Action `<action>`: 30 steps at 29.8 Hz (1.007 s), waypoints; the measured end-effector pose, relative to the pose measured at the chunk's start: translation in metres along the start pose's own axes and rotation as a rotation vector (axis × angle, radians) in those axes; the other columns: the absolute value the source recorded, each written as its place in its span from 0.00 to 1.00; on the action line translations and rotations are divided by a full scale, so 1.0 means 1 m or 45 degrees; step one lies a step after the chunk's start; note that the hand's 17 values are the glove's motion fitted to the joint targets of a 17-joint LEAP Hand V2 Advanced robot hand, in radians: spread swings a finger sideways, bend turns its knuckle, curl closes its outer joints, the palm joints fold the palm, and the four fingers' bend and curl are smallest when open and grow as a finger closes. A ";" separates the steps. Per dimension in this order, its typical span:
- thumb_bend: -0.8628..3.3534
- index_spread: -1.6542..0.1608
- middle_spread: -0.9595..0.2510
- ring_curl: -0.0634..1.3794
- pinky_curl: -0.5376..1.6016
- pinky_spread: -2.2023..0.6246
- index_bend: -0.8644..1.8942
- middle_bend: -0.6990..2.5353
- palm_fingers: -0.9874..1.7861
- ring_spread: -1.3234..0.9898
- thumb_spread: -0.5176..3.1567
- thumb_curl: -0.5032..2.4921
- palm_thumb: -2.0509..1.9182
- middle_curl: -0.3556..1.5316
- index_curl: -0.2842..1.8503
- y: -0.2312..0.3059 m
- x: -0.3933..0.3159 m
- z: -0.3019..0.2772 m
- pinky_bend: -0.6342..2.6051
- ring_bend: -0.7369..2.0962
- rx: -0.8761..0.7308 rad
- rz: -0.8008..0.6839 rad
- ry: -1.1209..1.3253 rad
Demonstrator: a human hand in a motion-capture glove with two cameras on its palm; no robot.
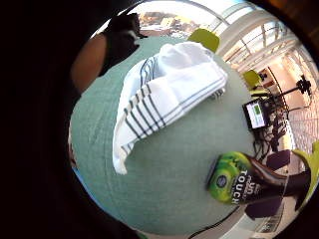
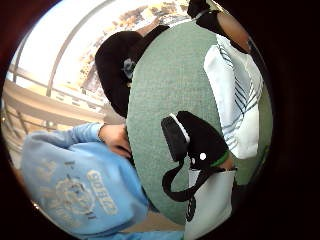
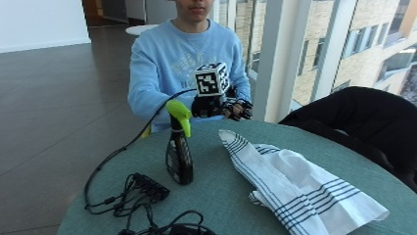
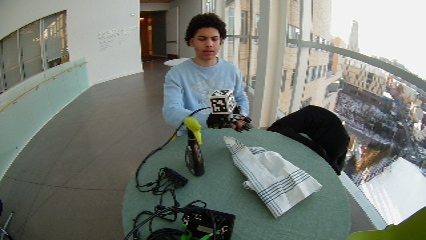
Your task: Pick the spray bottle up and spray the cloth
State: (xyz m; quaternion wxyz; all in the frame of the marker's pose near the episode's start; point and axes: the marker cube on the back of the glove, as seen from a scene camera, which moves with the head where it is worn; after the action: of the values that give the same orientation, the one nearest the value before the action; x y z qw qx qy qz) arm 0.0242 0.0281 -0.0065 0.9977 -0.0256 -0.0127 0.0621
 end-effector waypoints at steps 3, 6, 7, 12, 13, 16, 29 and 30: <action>0.23 0.69 0.70 0.22 0.38 0.85 0.36 0.31 0.58 0.55 0.45 0.24 0.67 0.37 0.27 0.021 0.004 -0.007 0.25 0.33 0.011 0.027 0.012; 0.23 0.68 0.70 0.22 0.38 0.85 0.36 0.31 0.58 0.56 0.45 0.25 0.67 0.37 0.27 0.041 0.009 -0.013 0.25 0.33 0.020 0.066 0.008; 0.23 0.68 0.70 0.22 0.38 0.85 0.36 0.31 0.58 0.55 0.45 0.25 0.67 0.38 0.27 0.048 0.011 -0.015 0.25 0.33 0.025 0.082 0.005; 0.22 0.68 0.70 0.23 0.38 0.85 0.36 0.31 0.58 0.55 0.46 0.25 0.67 0.38 0.26 0.085 0.022 -0.022 0.25 0.34 0.061 0.180 -0.030; 0.22 0.68 0.70 0.23 0.39 0.85 0.36 0.31 0.58 0.55 0.46 0.25 0.67 0.38 0.26 0.092 0.026 -0.024 0.26 0.34 0.075 0.206 -0.048; 0.22 0.68 0.70 0.24 0.39 0.85 0.36 0.31 0.58 0.55 0.46 0.25 0.67 0.38 0.26 0.110 0.038 -0.030 0.26 0.34 0.149 0.283 -0.144; 0.20 0.70 0.70 0.26 0.40 0.84 0.36 0.30 0.62 0.55 0.46 0.26 0.68 0.39 0.26 0.183 0.075 -0.043 0.26 0.37 0.467 0.603 -0.445; 0.20 0.70 0.70 0.26 0.40 0.84 0.36 0.30 0.62 0.55 0.46 0.26 0.68 0.39 0.26 0.186 0.080 -0.043 0.26 0.37 0.465 0.616 -0.451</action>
State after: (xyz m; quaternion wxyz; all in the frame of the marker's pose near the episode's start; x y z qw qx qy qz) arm 0.0815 0.2200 -0.0578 0.9245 0.1622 -0.1679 0.3014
